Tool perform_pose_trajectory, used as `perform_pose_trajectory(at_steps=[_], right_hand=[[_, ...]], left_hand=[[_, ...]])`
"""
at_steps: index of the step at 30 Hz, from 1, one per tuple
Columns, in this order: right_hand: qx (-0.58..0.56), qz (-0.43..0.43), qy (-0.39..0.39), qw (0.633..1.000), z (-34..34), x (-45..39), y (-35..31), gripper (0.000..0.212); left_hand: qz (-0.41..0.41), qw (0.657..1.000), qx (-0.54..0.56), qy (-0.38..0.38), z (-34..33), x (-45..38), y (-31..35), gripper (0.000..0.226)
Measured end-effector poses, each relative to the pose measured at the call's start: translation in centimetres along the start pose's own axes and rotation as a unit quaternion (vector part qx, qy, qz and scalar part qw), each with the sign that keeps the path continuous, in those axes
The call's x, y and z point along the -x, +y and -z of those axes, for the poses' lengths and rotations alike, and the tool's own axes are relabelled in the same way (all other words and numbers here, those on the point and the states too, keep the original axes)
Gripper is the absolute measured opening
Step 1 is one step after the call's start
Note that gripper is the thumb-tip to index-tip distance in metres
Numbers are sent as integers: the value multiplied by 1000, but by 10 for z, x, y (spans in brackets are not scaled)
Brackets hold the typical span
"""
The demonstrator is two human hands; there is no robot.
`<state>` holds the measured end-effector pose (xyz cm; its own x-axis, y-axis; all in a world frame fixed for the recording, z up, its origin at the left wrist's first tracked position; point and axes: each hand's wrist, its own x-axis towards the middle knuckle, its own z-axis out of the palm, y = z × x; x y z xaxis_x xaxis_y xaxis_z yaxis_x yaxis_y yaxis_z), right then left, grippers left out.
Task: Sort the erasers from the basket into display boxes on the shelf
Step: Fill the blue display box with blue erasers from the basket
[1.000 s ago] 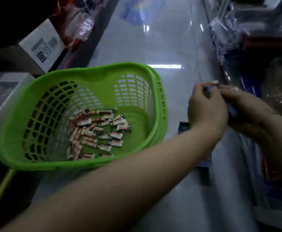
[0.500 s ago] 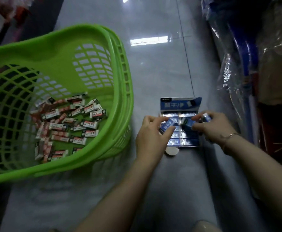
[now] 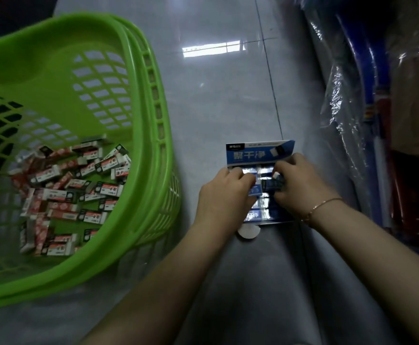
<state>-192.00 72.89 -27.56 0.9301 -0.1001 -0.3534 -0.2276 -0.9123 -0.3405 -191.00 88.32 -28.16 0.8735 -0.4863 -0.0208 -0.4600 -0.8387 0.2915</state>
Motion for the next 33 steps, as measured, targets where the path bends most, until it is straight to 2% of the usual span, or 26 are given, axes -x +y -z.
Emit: perform_pose_trajectory(at_steps=[6,14,16,18,19,20,21,22,23,24,25,26,28,30,33], right_hand=[[132,11,61,989,0,3,-3,24],[116,20,91,989,-10,4,1,24],[55,23,98,993,-13,1,4,22],[-112,-24,120,986,-13,-2,4,17],[-230,-67,120,963,-11,-3,3,17],[-352,-109,111,923,-8,-4,2,20],[-452,-143,93,875,-3,-2,1,24],[-527,-163,70,831,0,0,-1,27],[-580,-173,52,794,2,1,-2,28],[-617,-175,41,766,4,3,-5,30],[-640,-173,36,747,5,5,-7,32],[-655,-167,32,736,7,7,-11,32],[-648,-150,18,747,7,8,-18,25],[-602,-146,11,785,6,10,-23,38],[-549,-152,26,821,8,9,-23,40]], left_hand=[[31,999,23,-14,-5,5,-7,27],[53,998,43,-7,-8,6,-8,20],[74,996,51,-17,-7,4,-7,20],[92,994,47,-39,-4,0,-5,18],[101,992,54,-50,-1,-1,-4,16],[116,988,90,-56,2,-2,-2,15],[142,973,172,-60,6,-3,0,15],[178,937,294,-69,11,-4,3,13],[212,875,426,-87,16,-4,7,12],[236,813,522,-109,22,-4,11,10],[243,772,573,-132,26,-4,14,10],[240,758,588,-149,27,-3,18,13],[226,773,574,-150,30,-3,24,17],[226,781,566,-138,30,-2,26,17],[249,753,591,-147,30,1,24,21]])
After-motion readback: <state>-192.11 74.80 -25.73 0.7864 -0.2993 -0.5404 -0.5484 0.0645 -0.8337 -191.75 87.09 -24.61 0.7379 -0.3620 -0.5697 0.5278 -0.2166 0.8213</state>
